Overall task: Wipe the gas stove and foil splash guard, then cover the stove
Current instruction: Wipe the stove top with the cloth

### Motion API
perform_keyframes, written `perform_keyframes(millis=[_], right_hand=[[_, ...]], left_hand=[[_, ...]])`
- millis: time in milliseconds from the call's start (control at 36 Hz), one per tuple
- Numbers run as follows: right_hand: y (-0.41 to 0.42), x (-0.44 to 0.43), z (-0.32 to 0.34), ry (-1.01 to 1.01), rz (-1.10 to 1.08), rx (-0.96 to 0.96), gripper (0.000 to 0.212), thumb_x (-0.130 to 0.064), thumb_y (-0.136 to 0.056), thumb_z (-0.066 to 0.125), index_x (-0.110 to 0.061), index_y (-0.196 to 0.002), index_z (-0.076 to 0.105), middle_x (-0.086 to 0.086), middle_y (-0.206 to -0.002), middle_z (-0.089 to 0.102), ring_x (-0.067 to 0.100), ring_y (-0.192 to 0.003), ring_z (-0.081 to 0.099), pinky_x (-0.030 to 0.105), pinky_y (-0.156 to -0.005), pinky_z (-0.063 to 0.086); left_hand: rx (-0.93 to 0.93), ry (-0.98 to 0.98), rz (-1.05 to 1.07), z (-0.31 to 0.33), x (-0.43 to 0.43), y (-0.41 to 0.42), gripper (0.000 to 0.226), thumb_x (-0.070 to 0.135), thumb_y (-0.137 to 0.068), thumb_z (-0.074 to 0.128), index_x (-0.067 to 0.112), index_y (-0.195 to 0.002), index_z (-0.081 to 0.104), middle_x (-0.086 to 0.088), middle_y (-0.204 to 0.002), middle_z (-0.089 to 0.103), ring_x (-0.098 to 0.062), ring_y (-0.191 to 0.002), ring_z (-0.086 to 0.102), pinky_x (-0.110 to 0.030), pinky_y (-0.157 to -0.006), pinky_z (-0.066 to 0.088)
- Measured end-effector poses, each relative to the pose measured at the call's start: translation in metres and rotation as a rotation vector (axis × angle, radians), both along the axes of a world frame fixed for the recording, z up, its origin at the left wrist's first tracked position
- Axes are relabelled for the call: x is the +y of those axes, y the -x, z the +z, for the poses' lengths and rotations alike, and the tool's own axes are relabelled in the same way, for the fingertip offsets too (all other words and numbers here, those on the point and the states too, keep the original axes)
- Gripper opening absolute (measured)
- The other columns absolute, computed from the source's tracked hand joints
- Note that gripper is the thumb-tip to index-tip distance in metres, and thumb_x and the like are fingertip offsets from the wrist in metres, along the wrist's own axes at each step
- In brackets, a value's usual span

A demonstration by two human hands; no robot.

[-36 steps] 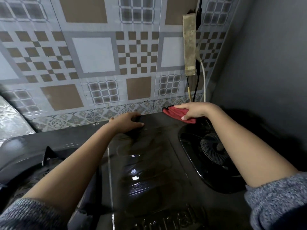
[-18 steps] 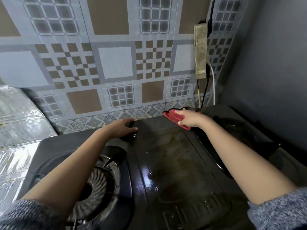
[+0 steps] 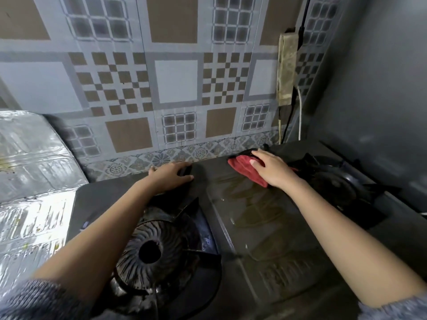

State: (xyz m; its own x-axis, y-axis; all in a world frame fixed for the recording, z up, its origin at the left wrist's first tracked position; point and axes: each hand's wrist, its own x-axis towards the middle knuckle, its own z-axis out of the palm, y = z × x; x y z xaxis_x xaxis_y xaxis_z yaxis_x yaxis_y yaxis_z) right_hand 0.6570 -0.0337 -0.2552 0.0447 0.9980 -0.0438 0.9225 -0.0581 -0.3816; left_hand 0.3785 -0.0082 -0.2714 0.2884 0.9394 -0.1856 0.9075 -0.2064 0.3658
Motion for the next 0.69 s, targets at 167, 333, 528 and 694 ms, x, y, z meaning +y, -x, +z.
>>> perform_keyframes(millis=[167,333,528,694], right_hand=[[0.007,0.008,-0.013,0.084,-0.080,-0.120,0.059,-0.051,-0.097,0.024,-0.026,-0.149,0.014,0.004,-0.159,0.007,0.028,-0.146,0.006,0.044,-0.117,0.006],[0.025,0.007,-0.018,0.107,-0.208,-0.089,0.056,-0.046,-0.098,0.022,-0.024,-0.149,0.014,0.008,-0.159,0.007,0.032,-0.145,0.007,0.047,-0.117,0.006],[0.065,-0.008,-0.024,0.109,-0.316,-0.126,0.053,-0.041,-0.099,0.022,-0.024,-0.148,0.013,0.012,-0.158,0.004,0.036,-0.144,0.004,0.049,-0.116,0.002],[0.097,-0.018,-0.025,0.103,-0.312,-0.135,0.054,-0.040,-0.099,0.024,-0.023,-0.149,0.013,0.019,-0.157,0.003,0.041,-0.143,0.002,0.050,-0.115,0.001]], left_hand=[[0.013,0.004,-0.049,0.001,-0.004,0.005,0.056,0.050,-0.091,0.045,0.036,-0.143,0.028,0.004,-0.156,0.020,-0.021,-0.142,0.023,-0.059,-0.113,0.010],[0.047,0.039,-0.090,0.004,-0.007,0.006,0.061,0.052,-0.092,0.043,0.035,-0.146,0.021,0.005,-0.158,0.008,-0.020,-0.146,0.006,-0.060,-0.113,0.003],[0.093,0.035,-0.121,-0.001,-0.005,0.010,0.062,0.056,-0.091,0.039,0.037,-0.146,0.016,0.005,-0.159,0.004,-0.018,-0.146,0.001,-0.059,-0.113,0.003],[0.126,0.041,-0.147,0.000,-0.003,0.013,0.064,0.056,-0.092,0.038,0.036,-0.147,0.013,0.005,-0.159,0.000,-0.018,-0.146,-0.001,-0.057,-0.114,0.003]])
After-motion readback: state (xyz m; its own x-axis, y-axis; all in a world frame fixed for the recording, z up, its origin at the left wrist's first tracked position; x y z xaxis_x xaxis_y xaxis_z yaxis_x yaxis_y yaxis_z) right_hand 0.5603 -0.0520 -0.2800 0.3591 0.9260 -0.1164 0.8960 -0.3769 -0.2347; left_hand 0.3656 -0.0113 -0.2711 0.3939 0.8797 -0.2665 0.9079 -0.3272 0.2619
